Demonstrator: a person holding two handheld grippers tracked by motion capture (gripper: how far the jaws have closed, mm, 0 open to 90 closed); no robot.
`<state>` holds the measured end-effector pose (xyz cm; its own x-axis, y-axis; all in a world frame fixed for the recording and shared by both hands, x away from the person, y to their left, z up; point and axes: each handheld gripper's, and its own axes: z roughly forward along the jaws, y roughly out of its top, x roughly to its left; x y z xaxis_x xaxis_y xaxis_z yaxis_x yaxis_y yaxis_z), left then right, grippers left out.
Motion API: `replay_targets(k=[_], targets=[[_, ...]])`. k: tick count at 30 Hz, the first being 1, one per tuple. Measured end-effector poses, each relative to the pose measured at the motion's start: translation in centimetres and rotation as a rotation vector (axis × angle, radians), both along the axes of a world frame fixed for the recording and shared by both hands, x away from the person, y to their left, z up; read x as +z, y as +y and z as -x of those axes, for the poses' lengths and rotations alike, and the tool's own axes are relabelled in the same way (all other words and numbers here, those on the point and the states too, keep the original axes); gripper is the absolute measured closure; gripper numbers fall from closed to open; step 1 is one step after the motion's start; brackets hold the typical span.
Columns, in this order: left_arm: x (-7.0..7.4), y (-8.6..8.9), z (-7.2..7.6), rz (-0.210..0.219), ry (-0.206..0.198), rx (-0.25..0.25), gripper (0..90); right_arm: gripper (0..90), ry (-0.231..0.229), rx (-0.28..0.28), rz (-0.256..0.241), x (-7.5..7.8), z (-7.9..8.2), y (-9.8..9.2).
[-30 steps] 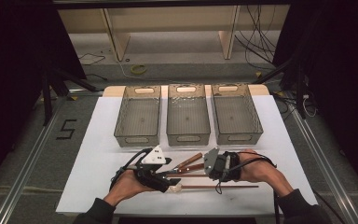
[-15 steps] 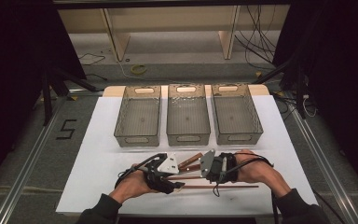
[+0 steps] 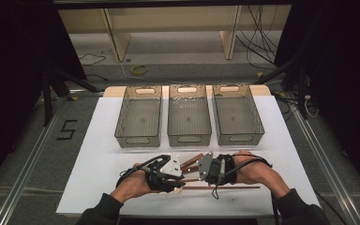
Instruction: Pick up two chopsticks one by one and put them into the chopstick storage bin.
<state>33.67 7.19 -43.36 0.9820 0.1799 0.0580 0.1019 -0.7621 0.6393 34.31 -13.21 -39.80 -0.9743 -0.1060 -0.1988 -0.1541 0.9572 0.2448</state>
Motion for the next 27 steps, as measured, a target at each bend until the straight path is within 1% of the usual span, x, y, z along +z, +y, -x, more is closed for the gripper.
replay_targets(k=[1, 3, 6, 7, 11, 13, 15, 16, 17, 18, 19, 20, 21, 22, 23, 24, 25, 26, 27], targets=[[0.0, 0.0, 0.0, -0.004, 0.002, -0.011, 78.2, 85.3, -0.004, 0.013, -0.002, 0.0, 0.0, 0.0], [0.0, -0.2, 0.2, -0.006, -0.002, -0.025, 81.3, 85.2, -0.003, 0.014, 0.008, 0.0, 0.0, 0.1], [-0.2, -0.3, 0.4, -0.031, -0.002, -0.043, 82.0, 85.2, 0.006, 0.022, 0.010, -0.2, 0.1, 0.1], [-0.3, -0.3, 0.4, -0.032, -0.001, -0.045, 82.0, 85.2, 0.006, 0.022, 0.010, -0.2, 0.1, 0.1], [-0.3, -0.3, 0.5, -0.028, -0.011, -0.048, 82.5, 84.9, 0.009, 0.028, 0.010, -0.2, 0.1, 0.1], [-0.3, -0.3, 0.4, -0.024, -0.008, -0.042, 82.6, 84.6, 0.012, 0.023, 0.008, -0.2, 0.1, 0.0], [-0.2, -0.3, 0.4, -0.026, -0.005, -0.030, 82.8, 80.7, 0.007, -0.001, -0.001, 0.0, 0.0, -0.1], [-0.3, -0.2, 0.4, -0.031, 0.000, -0.030, 82.8, 80.7, 0.007, -0.001, -0.001, 0.0, 0.0, -0.1], [-0.3, -0.1, 0.4, -0.030, -0.003, -0.031, 82.8, 73.4, 0.008, -0.023, -0.010, 0.2, -0.1, -0.4], [-0.3, 0.0, 0.3, -0.017, 0.003, -0.027, 82.9, 70.6, 0.006, -0.043, -0.025, 0.3, -0.2, -0.5], [-0.4, 0.0, 0.2, -0.018, 0.006, -0.028, 82.9, 70.6, 0.006, -0.043, -0.025, 0.3, -0.2, -0.5], [-0.4, 0.1, 0.1, -0.016, 0.006, -0.017, 82.9, 66.0, 0.006, -0.066, -0.059, 0.7, -0.2, -0.9], [-0.5, 0.2, 0.0, -0.015, 0.008, -0.010, 82.9, 64.6, -0.005, -0.081, -0.084, 0.9, -0.2, -1.1], [-0.6, 0.4, -0.2, -0.008, 0.001, 0.010, 82.9, 64.1, -0.001, -0.099, -0.102, 1.2, -0.2, -1.4], [-0.6, 0.4, -0.2, -0.008, 0.001, 0.010, 82.8, 63.0, 0.002, -0.105, -0.114, 1.4, -0.2, -1.6], [-0.5, 0.6, -0.3, -0.002, 0.000, 0.024, 82.8, 63.0, 0.002, -0.105, -0.114, 1.4, -0.2, -1.6], [-0.5, 0.7, -0.4, 0.010, 0.002, 0.039, 82.9, 61.4, -0.001, -0.109, -0.132, 1.6, -0.2, -1.8], [-0.4, 0.8, -0.5, 0.016, 0.004, 0.047, 82.9, 60.3, 0.000, -0.128, -0.150, 1.8, -0.2, -2.0], [-0.3, 1.0, -0.6, 0.028, -0.005, 0.059, 82.9, 59.2, -0.007, -0.151, -0.177, 2.0, -0.1, -2.4]])
